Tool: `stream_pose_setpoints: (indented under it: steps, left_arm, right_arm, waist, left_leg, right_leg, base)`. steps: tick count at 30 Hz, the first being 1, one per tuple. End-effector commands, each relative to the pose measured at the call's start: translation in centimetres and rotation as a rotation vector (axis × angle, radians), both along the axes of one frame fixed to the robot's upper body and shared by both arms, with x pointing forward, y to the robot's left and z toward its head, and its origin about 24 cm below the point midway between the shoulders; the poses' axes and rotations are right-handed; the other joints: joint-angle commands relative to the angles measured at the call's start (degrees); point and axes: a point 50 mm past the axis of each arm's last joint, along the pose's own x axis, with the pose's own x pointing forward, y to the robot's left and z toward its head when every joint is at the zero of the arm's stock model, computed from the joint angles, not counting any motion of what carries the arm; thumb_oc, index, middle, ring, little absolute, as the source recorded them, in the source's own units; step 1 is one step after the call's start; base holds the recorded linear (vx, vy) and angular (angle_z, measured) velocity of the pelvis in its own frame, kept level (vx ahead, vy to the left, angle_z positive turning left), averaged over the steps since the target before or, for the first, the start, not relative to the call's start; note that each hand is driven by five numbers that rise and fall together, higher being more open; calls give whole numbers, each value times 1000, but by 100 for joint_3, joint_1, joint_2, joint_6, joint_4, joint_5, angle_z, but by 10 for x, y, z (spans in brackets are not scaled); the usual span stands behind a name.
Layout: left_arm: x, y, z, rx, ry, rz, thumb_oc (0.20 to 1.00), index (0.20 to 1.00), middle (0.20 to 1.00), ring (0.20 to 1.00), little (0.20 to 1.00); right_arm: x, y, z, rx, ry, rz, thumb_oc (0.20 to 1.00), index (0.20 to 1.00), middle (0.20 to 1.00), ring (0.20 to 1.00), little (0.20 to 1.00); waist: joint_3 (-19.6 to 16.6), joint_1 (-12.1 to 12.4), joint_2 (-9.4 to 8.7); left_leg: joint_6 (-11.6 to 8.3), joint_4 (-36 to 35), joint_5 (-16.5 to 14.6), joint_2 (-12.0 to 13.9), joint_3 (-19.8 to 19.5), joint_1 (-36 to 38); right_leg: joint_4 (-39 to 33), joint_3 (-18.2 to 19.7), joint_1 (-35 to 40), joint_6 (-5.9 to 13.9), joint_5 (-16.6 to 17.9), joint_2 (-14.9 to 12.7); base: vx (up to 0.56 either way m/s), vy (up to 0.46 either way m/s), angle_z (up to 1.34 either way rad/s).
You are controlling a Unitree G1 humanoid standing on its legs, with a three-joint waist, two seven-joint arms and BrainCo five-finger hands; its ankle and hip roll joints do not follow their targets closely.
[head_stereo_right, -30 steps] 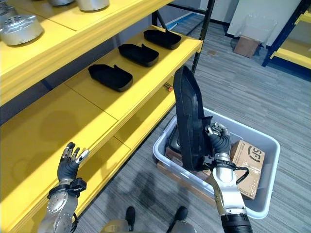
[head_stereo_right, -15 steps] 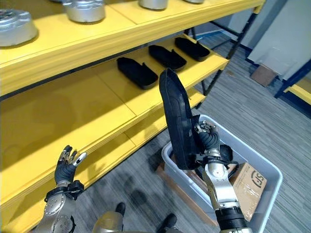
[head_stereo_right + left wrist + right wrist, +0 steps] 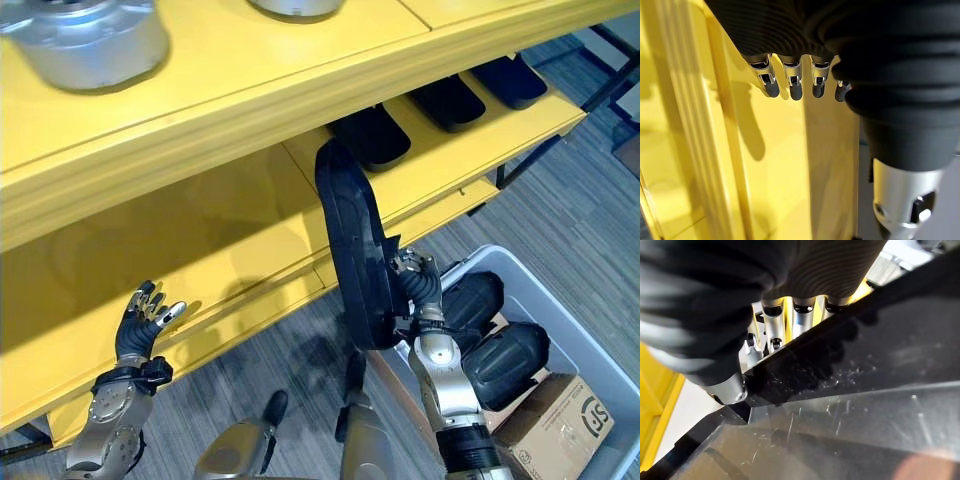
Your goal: Move parts from the plastic box to the shelf.
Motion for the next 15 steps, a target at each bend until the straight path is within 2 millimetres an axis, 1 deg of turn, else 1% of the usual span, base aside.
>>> stream_pose_setpoints:
  steps: [1, 2, 3, 4, 5, 6, 7, 11, 15]
  left_arm:
    - [-3, 10, 33, 60, -157, 5, 1000, 1000, 1000, 1000, 1000]
    - [-2, 9, 33, 52, -155, -2, 1000, 1000, 1000, 1000, 1000]
    - [-2, 9, 33, 52, -155, -2, 1000, 1000, 1000, 1000, 1000]
    - [-3, 7, 31, 46, -147, -9, 1000, 1000, 1000, 1000, 1000]
    - [-3, 7, 30, 46, -140, -14, 1000, 1000, 1000, 1000, 1000]
    - [-4, 6, 30, 44, -138, -18, 1000, 1000, 1000, 1000, 1000]
    - [-4, 6, 30, 44, -137, -18, 1000, 1000, 1000, 1000, 1000]
    - [-2, 5, 30, 36, -137, -20, 1000, 1000, 1000, 1000, 1000]
    - [-2, 4, 29, 26, -136, -25, 1000, 1000, 1000, 1000, 1000]
  right_arm:
    - [13, -7, 51, -2, -231, 11, 200, 200, 200, 200, 200]
    - [13, -7, 50, 0, -227, 13, 200, 200, 200, 200, 200]
    - [13, -7, 50, 0, -227, 13, 200, 200, 200, 200, 200]
    - [13, -8, 49, -4, -221, 8, 200, 200, 200, 200, 200]
    - [13, -8, 50, -7, -221, 8, 200, 200, 200, 200, 200]
    - [13, -9, 50, -9, -222, 8, 200, 200, 200, 200, 200]
    - [14, -8, 52, -11, -226, 11, 200, 200, 200, 200, 200]
    - [20, -4, 60, -24, -253, 27, 200, 200, 200, 200, 200]
    - [24, 1, 67, -44, -270, 52, 200, 200, 200, 200, 200]
  waist:
    - [-247, 112, -95]
    - [-264, 126, -88]
    - [-266, 114, -84]
    - [-315, 123, -60]
    - [-341, 150, -49]
    - [-394, 148, -4]
    - [-413, 173, 10]
    - [-461, 210, 81]
    - [-487, 221, 129]
  left_leg:
    - [-314, -585, 25, 218, 126, 100]
    - [-347, -596, 49, 264, 69, 82]
    - [-351, -601, 50, 268, 54, 82]
    - [-433, -716, 113, 368, -93, 88]
    - [-490, -776, 155, 436, -135, 93]
    - [-575, -917, 246, 556, -233, 99]
    - [-610, -959, 293, 602, -270, 95]
    - [-707, -1010, 383, 723, -385, 51]
    - [-760, -1010, 412, 805, -438, 45]
  right_leg:
    - [130, -269, 394, 168, 145, -181]
    - [173, -323, 430, 130, 46, -161]
    - [182, -338, 430, 127, 34, -161]
    - [205, -477, 507, 67, -90, -137]
    - [222, -557, 541, 43, -146, -131]
    - [231, -739, 623, 5, -242, -104]
    - [235, -798, 655, -15, -286, -75]
    - [267, -881, 723, -100, -449, 22]
    - [359, -857, 733, -166, -572, 103]
  base:
    - [78, -231, 40]
    - [77, -231, 15]
    - [62, -202, 23]
    - [59, -183, 29]
    - [96, -303, 46]
    - [76, -254, 42]
    - [66, -229, 53]
    - [24, -133, 32]
    - [14, -98, 12]
